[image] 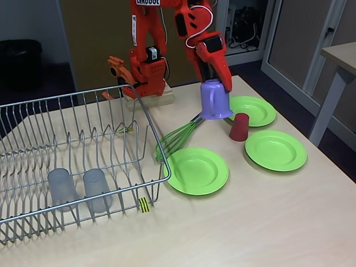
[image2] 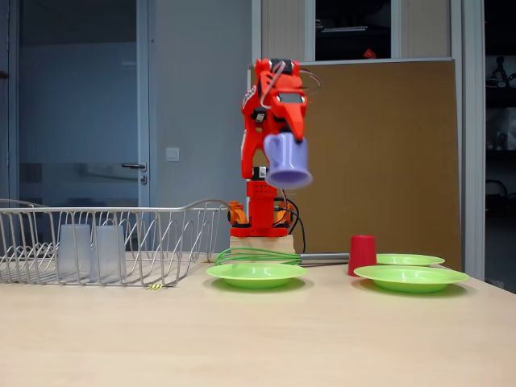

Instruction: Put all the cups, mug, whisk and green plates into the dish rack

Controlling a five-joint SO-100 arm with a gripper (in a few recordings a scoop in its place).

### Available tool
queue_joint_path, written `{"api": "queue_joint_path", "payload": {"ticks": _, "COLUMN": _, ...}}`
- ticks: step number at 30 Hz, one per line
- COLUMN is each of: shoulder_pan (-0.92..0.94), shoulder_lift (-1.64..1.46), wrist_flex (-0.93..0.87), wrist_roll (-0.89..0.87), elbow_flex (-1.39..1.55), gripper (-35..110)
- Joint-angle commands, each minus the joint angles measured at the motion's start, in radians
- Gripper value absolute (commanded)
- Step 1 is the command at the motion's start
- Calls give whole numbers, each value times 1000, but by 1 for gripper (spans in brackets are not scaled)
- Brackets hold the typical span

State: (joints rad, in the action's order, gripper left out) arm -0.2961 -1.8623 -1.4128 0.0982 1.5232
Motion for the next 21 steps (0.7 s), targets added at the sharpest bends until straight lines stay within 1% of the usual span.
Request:
{"api": "queue_joint_path", "payload": {"ticks": 1, "shoulder_pan": 158, "shoulder_lift": -43, "wrist_flex": -107, "wrist_roll": 144, "elbow_flex": -163, "gripper": 0}}
{"api": "queue_joint_path", "payload": {"ticks": 6, "shoulder_pan": 433, "shoulder_lift": 72, "wrist_flex": -146, "wrist_roll": 265, "elbow_flex": -252, "gripper": 1}}
{"api": "queue_joint_path", "payload": {"ticks": 9, "shoulder_pan": 534, "shoulder_lift": 195, "wrist_flex": -118, "wrist_roll": 296, "elbow_flex": -285, "gripper": 1}}
{"api": "queue_joint_path", "payload": {"ticks": 15, "shoulder_pan": 658, "shoulder_lift": 382, "wrist_flex": -55, "wrist_roll": 337, "elbow_flex": -270, "gripper": 1}}
{"api": "queue_joint_path", "payload": {"ticks": 21, "shoulder_pan": 683, "shoulder_lift": 454, "wrist_flex": 21, "wrist_roll": 342, "elbow_flex": -166, "gripper": 1}}
